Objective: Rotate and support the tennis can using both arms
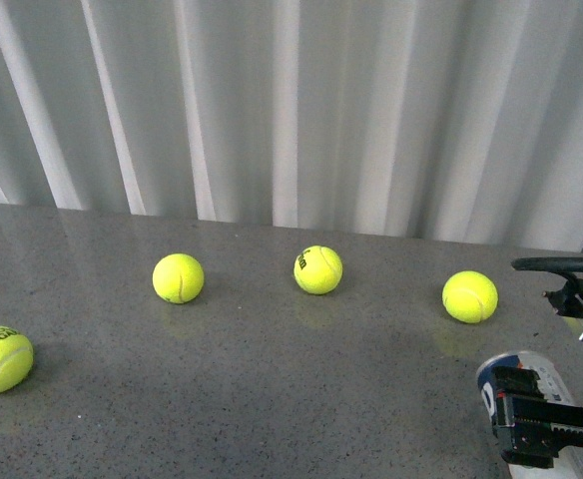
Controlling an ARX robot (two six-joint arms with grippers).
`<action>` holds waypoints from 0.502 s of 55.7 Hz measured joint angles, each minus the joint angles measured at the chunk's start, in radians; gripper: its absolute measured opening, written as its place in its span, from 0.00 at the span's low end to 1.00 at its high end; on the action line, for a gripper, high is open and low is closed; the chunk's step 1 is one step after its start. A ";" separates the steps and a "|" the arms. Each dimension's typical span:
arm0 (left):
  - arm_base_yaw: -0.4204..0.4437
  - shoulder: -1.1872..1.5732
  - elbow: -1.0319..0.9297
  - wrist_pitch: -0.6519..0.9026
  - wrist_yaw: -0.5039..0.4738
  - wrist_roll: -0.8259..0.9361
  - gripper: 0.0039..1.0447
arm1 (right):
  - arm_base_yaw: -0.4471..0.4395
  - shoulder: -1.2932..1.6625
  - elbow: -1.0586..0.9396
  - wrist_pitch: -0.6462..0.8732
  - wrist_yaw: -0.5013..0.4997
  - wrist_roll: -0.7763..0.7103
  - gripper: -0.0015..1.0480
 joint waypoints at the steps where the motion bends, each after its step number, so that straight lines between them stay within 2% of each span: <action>1: 0.000 0.000 0.000 0.000 0.000 0.000 0.94 | 0.003 0.010 0.005 0.003 -0.002 0.005 0.93; 14: 0.000 0.000 0.000 0.000 0.000 0.000 0.94 | -0.006 0.141 0.070 0.027 -0.035 0.047 0.93; 28: 0.000 0.000 0.000 0.000 0.000 0.000 0.94 | -0.023 0.156 0.085 0.042 -0.076 -0.044 0.63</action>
